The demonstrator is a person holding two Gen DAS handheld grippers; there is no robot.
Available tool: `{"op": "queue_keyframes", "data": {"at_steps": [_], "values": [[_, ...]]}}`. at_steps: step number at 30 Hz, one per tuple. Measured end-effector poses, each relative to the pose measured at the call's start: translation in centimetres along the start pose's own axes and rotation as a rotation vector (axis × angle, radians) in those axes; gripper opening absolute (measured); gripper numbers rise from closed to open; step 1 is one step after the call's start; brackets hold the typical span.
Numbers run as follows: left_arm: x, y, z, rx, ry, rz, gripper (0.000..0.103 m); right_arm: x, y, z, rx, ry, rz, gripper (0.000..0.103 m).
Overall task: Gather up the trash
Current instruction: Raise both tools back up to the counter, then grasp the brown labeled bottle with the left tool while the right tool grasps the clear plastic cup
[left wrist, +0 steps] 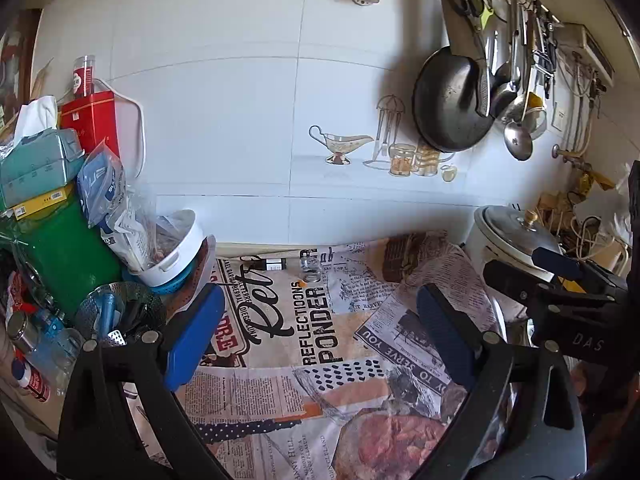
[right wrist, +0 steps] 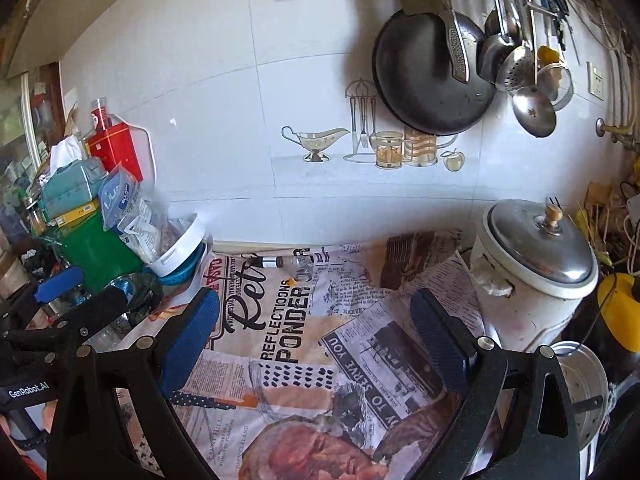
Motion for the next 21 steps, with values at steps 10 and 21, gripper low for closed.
{"op": "queue_keyframes", "data": {"at_steps": [10,21], "values": [[0.9,10.5,-2.2,-0.145,-0.179,-0.139,0.097,-1.6,11.0,1.5,-0.146,-0.112,-0.179,0.095],[2.7,22.6,-8.3,-0.07,-0.184,-0.245,0.097,0.5,25.9,-0.3,-0.143,-0.054,-0.338,0.09]]}}
Point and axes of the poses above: each gripper's, at about its wrist camera, not at the fingertips, and y roughly the way its jaws point, z to its right, x to its underside, the point moved 7 cm from there along y, roughly the way its jaws point, and after that the axes turned 8 degrees about y, right-handed, at the moved point
